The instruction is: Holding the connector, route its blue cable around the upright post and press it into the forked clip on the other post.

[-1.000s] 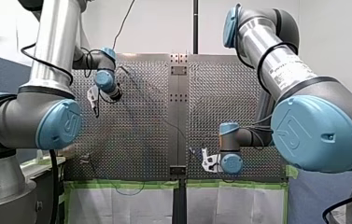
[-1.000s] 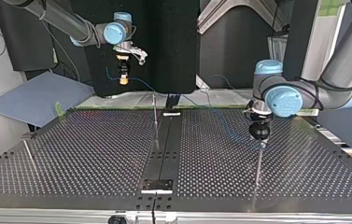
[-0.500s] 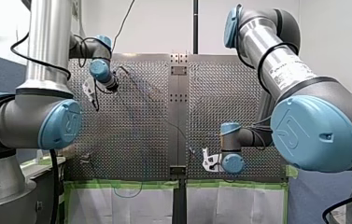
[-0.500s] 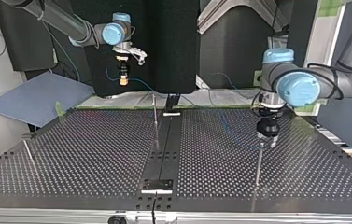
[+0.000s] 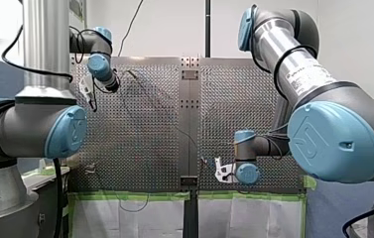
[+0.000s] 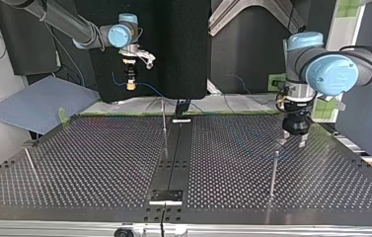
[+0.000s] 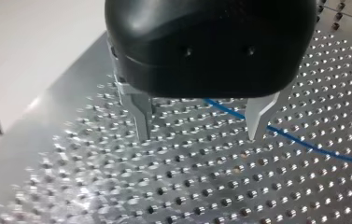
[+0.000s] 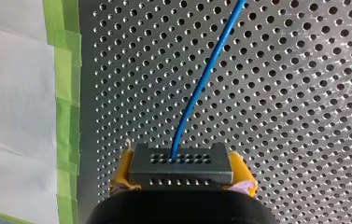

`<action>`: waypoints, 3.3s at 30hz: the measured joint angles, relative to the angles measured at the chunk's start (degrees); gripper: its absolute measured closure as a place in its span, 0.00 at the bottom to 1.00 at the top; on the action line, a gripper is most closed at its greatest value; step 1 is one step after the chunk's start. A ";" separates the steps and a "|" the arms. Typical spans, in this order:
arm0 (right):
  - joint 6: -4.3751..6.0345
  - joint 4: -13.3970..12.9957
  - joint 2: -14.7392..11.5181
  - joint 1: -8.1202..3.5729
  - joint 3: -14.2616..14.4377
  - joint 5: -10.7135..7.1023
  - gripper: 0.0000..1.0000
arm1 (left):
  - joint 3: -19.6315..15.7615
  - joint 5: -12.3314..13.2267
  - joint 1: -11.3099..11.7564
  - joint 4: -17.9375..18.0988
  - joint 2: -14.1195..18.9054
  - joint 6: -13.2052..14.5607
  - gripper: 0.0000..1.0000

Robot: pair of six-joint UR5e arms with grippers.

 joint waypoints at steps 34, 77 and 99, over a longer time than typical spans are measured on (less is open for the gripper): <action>0.38 -0.09 0.00 0.01 -0.07 -1.08 1.00 | 12.35 5.82 -0.66 -20.15 13.68 14.85 0.00; 0.42 0.73 -0.01 0.34 -0.66 -1.76 1.00 | 12.50 -3.55 -5.73 -37.09 12.09 14.77 0.00; 0.39 0.92 0.00 0.36 -0.77 -1.84 1.00 | 11.33 -3.32 -7.05 -31.05 12.05 21.45 0.00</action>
